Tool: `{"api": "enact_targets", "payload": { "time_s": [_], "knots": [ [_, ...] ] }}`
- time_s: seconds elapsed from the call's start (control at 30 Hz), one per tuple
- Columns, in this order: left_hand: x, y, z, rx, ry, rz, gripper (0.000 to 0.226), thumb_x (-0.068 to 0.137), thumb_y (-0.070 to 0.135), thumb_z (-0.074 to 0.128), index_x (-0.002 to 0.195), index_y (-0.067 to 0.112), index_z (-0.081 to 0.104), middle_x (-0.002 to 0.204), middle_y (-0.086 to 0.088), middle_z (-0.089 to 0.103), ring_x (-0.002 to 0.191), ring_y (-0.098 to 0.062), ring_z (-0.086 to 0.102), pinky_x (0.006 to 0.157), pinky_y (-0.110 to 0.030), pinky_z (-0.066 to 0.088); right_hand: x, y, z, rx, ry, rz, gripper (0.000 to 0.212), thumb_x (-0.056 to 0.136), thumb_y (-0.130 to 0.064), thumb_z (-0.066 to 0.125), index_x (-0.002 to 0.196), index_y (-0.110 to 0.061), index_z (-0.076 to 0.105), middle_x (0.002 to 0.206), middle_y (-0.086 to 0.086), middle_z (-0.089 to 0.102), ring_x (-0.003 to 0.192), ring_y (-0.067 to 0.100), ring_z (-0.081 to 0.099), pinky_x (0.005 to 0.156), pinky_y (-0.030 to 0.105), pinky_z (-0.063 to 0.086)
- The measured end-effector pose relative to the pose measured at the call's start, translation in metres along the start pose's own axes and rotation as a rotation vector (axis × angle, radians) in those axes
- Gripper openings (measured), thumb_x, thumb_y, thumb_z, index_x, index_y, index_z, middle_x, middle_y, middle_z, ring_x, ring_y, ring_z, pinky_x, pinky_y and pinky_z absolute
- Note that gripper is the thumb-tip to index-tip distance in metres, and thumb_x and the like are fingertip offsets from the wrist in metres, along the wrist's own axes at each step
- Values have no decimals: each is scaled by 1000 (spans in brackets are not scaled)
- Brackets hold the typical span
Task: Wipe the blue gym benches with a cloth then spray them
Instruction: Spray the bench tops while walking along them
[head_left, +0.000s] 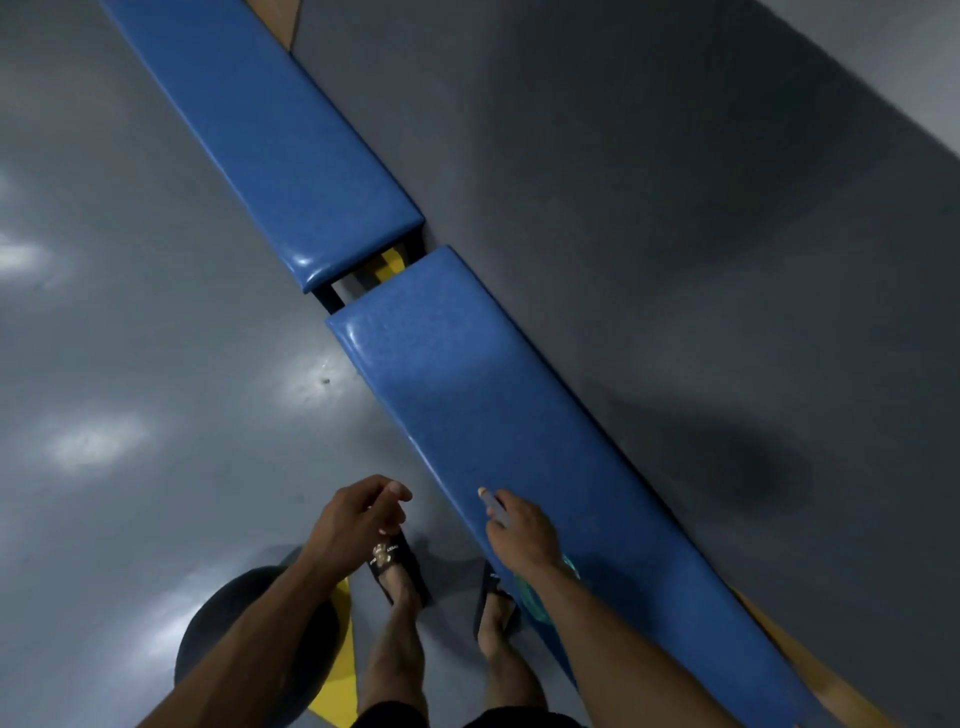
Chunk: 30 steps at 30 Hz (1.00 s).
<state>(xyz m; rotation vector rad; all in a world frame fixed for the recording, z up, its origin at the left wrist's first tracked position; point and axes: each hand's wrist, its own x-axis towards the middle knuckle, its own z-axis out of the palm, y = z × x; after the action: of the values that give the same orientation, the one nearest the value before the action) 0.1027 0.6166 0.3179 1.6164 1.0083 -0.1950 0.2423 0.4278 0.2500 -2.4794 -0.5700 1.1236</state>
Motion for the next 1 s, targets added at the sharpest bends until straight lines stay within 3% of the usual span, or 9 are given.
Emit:
{"api": "enact_targets", "payload": {
  "time_s": [0.1, 0.2, 0.3, 0.47, 0.63, 0.77, 0.87, 1.0],
  "knots": [
    [6, -4, -26, 4, 3, -12, 25, 99, 34, 51, 86, 25, 71, 74, -5, 71, 68, -23, 69, 69, -42, 55, 7, -26, 14, -2, 42, 67, 14, 93, -28, 48, 100, -20, 57, 98, -1, 62, 90, 23, 58, 70, 30, 37],
    [14, -5, -52, -4, -8, -24, 25, 100, 30, 51, 89, 19, 71, 75, -8, 71, 68, -22, 69, 67, -37, 55, 19, -35, 16, 44, 96, 187, 8, 91, -27, 48, 91, -21, 53, 91, -4, 58, 82, 19, 56, 74, 35, 46],
    [26, -7, -78, 1, -11, -19, 25, 100, 26, 51, 88, 17, 71, 74, -10, 70, 64, -19, 67, 64, -36, 54, 38, -37, 0, 144, 204, 283, 11, 89, -25, 51, 96, -20, 59, 94, 1, 63, 84, 25, 60, 75, 37, 49],
    [44, -2, -121, 45, -41, 14, 26, 101, 28, 50, 88, 18, 70, 75, -7, 71, 66, -18, 68, 64, -34, 55, 67, -38, -49, 226, 318, 358, 28, 92, -22, 45, 115, -19, 62, 93, 1, 60, 75, 19, 53, 65, 31, 40],
    [56, 3, -154, 78, -66, 27, 27, 101, 35, 47, 92, 22, 70, 79, -4, 71, 73, -18, 69, 68, -32, 57, 77, -62, -72, 207, 401, 413, 29, 91, -21, 42, 106, -28, 66, 90, -2, 60, 72, 23, 53, 65, 31, 39],
    [63, 8, -167, 75, -70, 29, 28, 101, 35, 48, 91, 21, 70, 78, -3, 71, 71, -17, 68, 68, -32, 57, 77, -94, -50, 178, 335, 370, 17, 89, -26, 45, 90, -22, 62, 84, -6, 58, 72, 20, 54, 66, 30, 43],
    [68, 11, -174, 62, -65, 29, 28, 100, 35, 49, 91, 20, 70, 78, -4, 71, 70, -17, 68, 67, -32, 56, 83, -112, -11, 132, 177, 273, 30, 84, -33, 45, 103, -22, 65, 91, -2, 64, 82, 21, 60, 74, 33, 51],
    [78, 16, -184, 63, -43, 20, 28, 100, 37, 48, 92, 20, 69, 79, -4, 71, 72, -17, 68, 66, -29, 55, 87, -147, 37, 174, 103, 196, 22, 84, -29, 55, 101, -19, 65, 101, 5, 68, 95, 29, 62, 79, 35, 51]
  ]
}}
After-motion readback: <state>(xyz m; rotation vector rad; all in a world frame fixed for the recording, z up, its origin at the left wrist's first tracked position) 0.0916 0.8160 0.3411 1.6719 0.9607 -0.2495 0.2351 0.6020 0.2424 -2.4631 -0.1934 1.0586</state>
